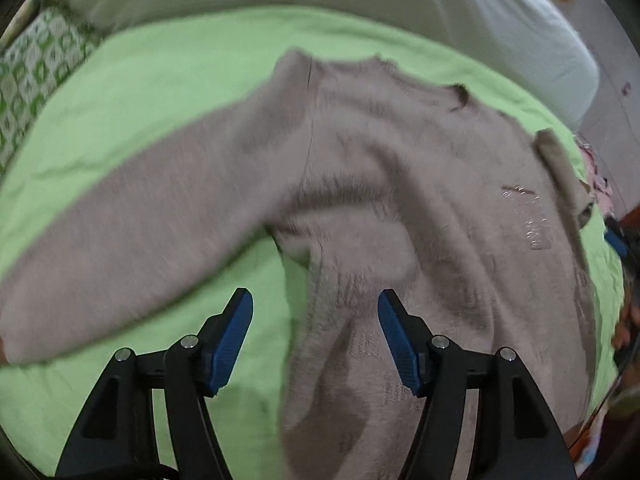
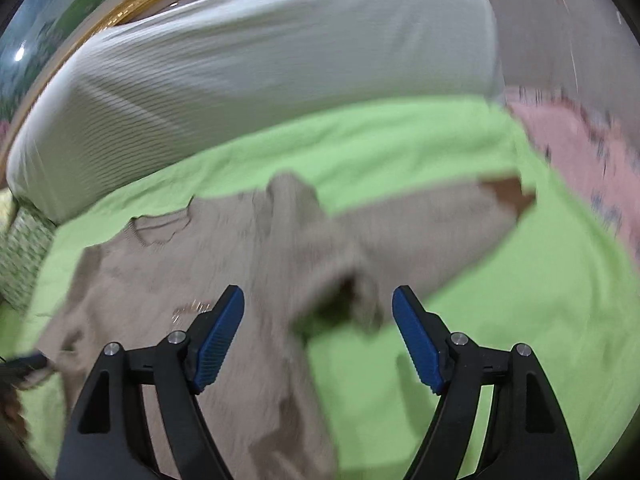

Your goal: Fold small clothes

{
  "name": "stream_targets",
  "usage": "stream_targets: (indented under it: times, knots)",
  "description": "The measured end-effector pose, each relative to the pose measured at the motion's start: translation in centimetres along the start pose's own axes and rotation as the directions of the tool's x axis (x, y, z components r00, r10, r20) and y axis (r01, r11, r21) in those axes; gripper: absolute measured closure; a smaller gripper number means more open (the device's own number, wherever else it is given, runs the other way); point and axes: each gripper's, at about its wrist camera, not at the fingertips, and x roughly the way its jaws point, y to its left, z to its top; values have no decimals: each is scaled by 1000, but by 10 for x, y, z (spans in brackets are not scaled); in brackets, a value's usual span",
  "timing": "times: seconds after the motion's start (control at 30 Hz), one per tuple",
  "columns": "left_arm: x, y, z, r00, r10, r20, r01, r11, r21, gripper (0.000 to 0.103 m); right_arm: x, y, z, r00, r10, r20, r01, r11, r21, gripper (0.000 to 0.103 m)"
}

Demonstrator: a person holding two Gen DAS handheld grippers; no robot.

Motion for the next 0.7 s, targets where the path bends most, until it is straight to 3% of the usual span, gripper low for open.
stream_targets:
  times: [0.1,0.13,0.2,0.23,0.33,0.37,0.43,0.47,0.57,0.63,0.7]
  knots:
    - [20,-9,-1,999,-29,-25,28,999,-30,39,10,6,-18,999,14,-41,-15,1000,-5,26]
    - [27,-13,-2,999,-32,-34,31,999,-27,44,16,8,-21,999,20,-50,-20,1000,-7,26]
    - [39,-19,-2,997,-38,-62,37,999,-16,68,31,13,-22,997,18,-74,-20,999,-27,26]
    - [46,-20,-3,996,-35,-82,33,999,-21,86,41,16,-20,996,-9,-90,6,999,-42,26]
    - [45,-16,-8,997,-58,-44,57,998,-21,96,62,13,-15,993,-63,-98,61,998,-22,27]
    - [42,-14,-10,997,-68,-30,67,997,-24,98,68,10,-11,993,-60,-103,60,998,1,30]
    - [31,-8,-15,998,-61,9,61,998,-32,99,77,8,-5,994,-29,-106,31,999,16,53]
    - [23,-5,-17,998,-47,33,48,998,-37,99,81,9,-3,993,-10,-121,11,1000,8,97]
    - [-9,9,-27,994,-41,103,49,996,-75,99,69,3,3,996,-12,-84,16,999,42,95]
    - [-9,20,-37,996,-49,75,57,994,-97,99,62,-5,3,998,-12,-66,18,997,77,95]
    - [3,28,-45,999,-43,19,45,996,-81,98,69,-3,-3,994,-20,-105,28,997,72,94]
